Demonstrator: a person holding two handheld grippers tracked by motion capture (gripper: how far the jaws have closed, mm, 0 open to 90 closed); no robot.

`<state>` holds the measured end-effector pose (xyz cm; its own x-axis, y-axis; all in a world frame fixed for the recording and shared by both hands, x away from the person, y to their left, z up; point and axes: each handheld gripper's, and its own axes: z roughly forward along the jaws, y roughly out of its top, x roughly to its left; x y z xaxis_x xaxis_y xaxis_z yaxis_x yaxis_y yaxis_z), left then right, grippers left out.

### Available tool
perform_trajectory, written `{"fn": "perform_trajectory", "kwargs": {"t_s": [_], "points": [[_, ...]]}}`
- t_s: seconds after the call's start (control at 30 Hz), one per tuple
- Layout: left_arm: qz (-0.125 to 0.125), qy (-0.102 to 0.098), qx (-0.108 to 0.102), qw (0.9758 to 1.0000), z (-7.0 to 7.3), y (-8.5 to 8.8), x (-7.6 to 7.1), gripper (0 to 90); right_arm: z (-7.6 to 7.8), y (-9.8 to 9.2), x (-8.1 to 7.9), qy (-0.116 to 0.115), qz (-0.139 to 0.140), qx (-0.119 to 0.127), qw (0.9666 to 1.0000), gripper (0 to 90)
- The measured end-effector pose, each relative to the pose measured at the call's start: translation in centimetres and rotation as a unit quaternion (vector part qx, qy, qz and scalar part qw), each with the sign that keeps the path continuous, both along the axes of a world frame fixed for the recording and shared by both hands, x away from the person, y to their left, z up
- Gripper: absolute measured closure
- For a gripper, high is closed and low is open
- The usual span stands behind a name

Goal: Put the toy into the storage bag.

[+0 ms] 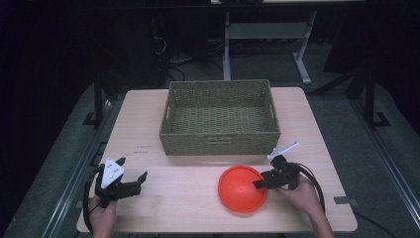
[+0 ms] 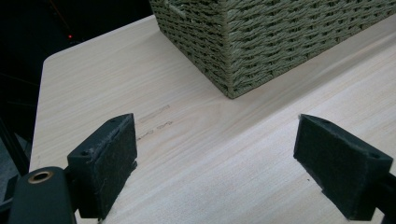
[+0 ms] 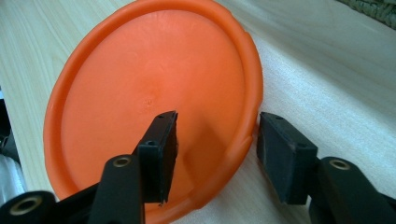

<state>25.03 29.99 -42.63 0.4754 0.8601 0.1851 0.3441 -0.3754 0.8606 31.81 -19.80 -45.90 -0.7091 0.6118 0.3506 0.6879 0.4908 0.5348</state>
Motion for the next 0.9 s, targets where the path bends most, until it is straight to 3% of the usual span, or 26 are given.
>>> {"fn": "perform_trajectory", "kwargs": {"t_s": [0.67,0.9], "points": [[-0.002,0.001,0.003,1.0000,-0.01,-0.10,0.01,12.8,0.13,0.08,-0.10,-0.007,-0.004,-0.011,0.9999,61.4],[-0.002,-0.001,0.002,1.0000,0.00,-0.15,-0.05,12.8,0.71,-0.24,-0.28,-0.010,-0.012,0.004,0.9999,69.4]]}}
